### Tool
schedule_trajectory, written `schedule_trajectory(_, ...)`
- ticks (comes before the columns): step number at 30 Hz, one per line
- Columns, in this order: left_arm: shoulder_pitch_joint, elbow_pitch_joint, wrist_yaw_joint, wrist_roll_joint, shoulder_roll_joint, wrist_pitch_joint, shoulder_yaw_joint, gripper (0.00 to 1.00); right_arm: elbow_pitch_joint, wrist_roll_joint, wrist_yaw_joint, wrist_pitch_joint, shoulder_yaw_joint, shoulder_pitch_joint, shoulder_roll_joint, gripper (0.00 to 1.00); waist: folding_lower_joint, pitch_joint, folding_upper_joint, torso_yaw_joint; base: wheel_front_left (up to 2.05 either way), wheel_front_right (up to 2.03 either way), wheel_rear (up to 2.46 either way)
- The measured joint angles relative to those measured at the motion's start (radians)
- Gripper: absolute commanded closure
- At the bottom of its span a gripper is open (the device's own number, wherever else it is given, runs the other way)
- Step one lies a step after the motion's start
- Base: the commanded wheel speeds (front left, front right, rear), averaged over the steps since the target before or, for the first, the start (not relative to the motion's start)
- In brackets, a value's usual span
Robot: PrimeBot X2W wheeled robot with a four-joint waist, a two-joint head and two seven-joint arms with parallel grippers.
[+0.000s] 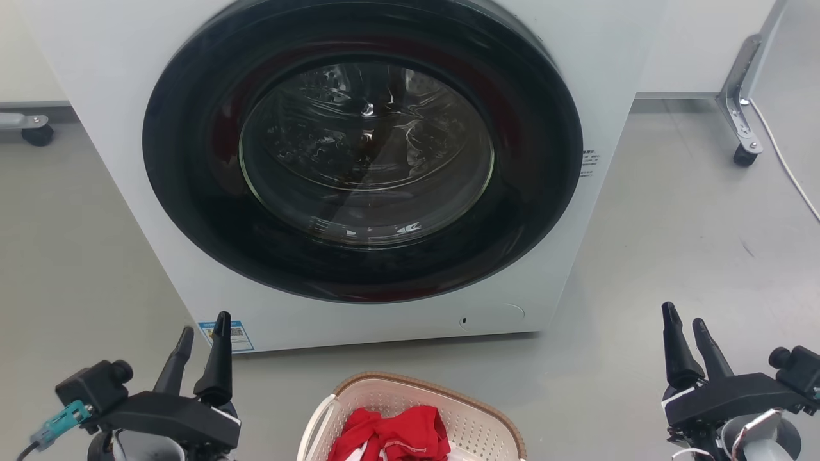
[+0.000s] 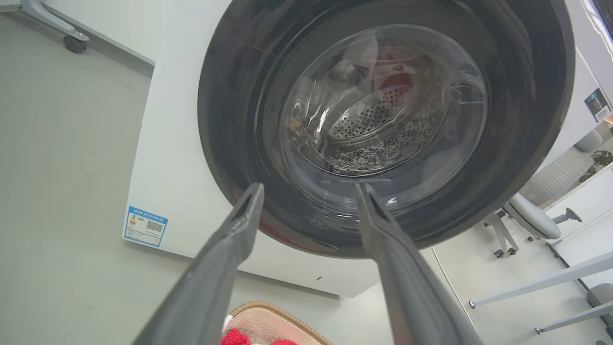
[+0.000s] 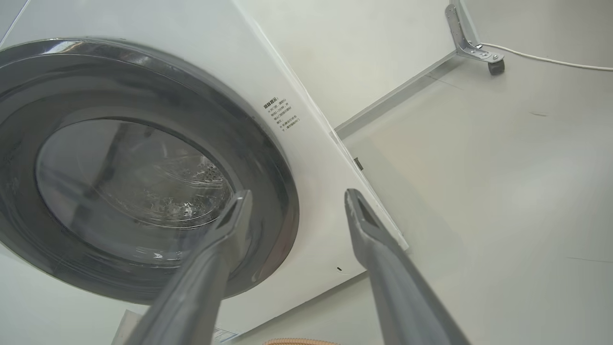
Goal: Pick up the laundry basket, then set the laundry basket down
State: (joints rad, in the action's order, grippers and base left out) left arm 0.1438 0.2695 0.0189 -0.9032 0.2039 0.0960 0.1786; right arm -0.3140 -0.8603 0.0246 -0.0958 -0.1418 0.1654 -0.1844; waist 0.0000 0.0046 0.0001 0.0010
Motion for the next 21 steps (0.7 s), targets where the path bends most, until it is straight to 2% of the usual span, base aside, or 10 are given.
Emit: schedule_trajectory(21, 0.020, -0.010, -0.054, 0.275, 0.046, 0.076, 0.099, 0.00, -0.003, 0.298, -0.052, -0.077, -0.097, 0.016, -0.040, 0.00, 0.0000, 0.008, 0.0000, -0.003, 0.00, 0.00, 0.00)
